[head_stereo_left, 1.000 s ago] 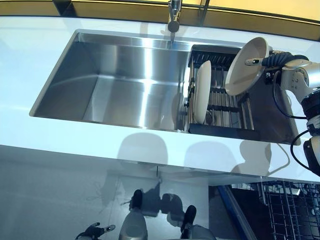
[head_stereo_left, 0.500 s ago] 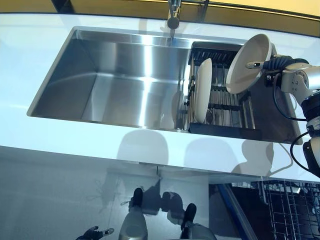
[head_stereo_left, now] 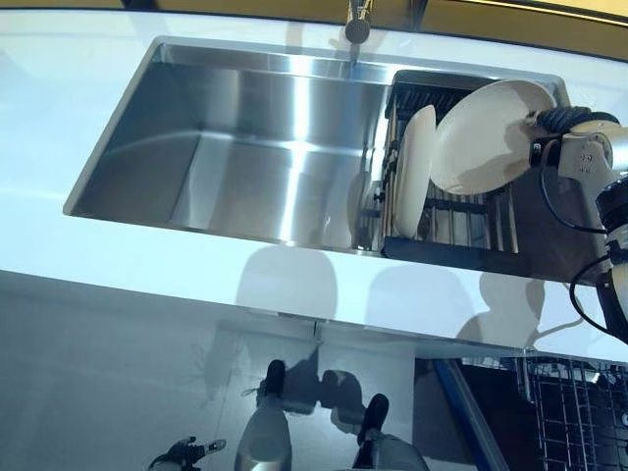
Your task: Take plates into dishwasher
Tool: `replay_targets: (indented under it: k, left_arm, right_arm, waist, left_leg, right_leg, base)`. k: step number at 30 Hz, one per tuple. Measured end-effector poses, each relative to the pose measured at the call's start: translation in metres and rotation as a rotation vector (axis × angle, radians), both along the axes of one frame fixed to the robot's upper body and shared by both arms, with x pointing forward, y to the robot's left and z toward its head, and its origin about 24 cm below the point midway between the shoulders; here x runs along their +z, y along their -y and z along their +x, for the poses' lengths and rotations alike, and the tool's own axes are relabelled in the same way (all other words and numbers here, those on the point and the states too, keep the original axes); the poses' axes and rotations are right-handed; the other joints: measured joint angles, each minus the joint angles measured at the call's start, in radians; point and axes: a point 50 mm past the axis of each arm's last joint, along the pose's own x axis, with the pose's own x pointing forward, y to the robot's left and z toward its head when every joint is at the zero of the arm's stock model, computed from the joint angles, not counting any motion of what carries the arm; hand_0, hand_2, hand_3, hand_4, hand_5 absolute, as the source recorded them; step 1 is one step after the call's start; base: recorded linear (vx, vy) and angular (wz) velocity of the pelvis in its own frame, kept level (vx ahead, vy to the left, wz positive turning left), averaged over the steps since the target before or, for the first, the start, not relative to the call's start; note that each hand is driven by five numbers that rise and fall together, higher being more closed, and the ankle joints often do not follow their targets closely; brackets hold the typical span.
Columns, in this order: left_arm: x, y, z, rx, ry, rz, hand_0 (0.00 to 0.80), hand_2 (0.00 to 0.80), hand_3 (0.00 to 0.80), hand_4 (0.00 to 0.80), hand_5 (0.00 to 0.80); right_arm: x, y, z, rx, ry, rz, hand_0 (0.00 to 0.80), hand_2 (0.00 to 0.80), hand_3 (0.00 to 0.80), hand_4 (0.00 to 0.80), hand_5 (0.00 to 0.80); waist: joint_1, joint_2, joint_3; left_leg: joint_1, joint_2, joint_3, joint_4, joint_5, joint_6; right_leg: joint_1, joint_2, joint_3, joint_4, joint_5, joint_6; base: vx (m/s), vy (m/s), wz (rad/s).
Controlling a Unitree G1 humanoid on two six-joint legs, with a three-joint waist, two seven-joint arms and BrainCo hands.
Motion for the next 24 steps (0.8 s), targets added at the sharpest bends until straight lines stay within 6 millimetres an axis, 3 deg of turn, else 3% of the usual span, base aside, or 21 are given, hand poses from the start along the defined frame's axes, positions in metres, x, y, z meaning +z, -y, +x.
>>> replay_targets:
  k: [6,12,16,21,24]
  left_arm:
    - [0.005,0.002,0.02,0.044,0.031,-0.026,0.0,0.0,0.0,0.0,0.0]
    - [0.006,0.001,0.024,0.047,0.039,-0.027,0.0,0.0,0.0,0.0,0.0]
    - [0.005,-0.001,0.02,0.053,0.021,-0.02,0.0,0.0,0.0,0.0,0.0]
    - [0.001,-0.004,0.007,0.058,-0.017,-0.008,0.0,0.0,0.0,0.0,0.0]
    - [0.0,-0.005,-0.002,0.063,-0.038,-0.005,0.0,0.0,0.0,0.0,0.0]
  right_arm:
    - [0.013,-0.001,-0.001,-0.005,0.032,-0.036,0.8,0.8,0.8,0.8,0.8]
    - [0.023,0.0,-0.002,-0.011,0.078,-0.068,0.8,0.8,0.8,0.8,0.8]
    - [0.032,0.004,-0.005,-0.031,0.104,-0.139,0.8,0.8,0.8,0.8,0.8]
    - [0.044,0.013,-0.011,-0.08,0.115,-0.272,0.8,0.8,0.8,0.8,0.8]
    - [0.056,0.012,-0.014,-0.074,0.127,-0.367,0.8,0.8,0.8,0.8,0.8]
  waist:
    - [-0.01,0.0,0.0]
    - [-0.016,-0.002,-0.004]
    - [-0.029,-0.02,-0.029]
    - [-0.033,-0.053,-0.122]
    - [-0.059,-0.069,-0.171]
  left_leg:
    - [0.003,0.002,0.005,0.0,0.0,0.0]
    - [0.037,0.007,0.015,-0.001,-0.002,-0.002]
    - [0.063,0.013,0.022,-0.001,-0.004,-0.004]
    - [0.079,0.022,0.046,-0.002,-0.011,-0.007]
    - [0.093,0.027,0.061,-0.002,-0.015,-0.009]
  right_leg:
    - [0.0,0.002,0.005,0.0,0.0,0.0]
    - [0.027,0.004,0.015,0.0,0.001,-0.001]
    - [0.05,0.007,0.021,0.0,0.0,-0.002]
    - [0.051,0.008,0.044,0.0,0.0,-0.003]
    - [0.054,0.012,0.06,-0.002,-0.001,-0.004]
  base:
    - [0.0,0.0,0.0]
    - [0.024,-0.02,-0.03]
    - [0.04,-0.029,-0.05]
    - [0.027,-0.035,-0.13]
    - [0.027,-0.049,-0.17]
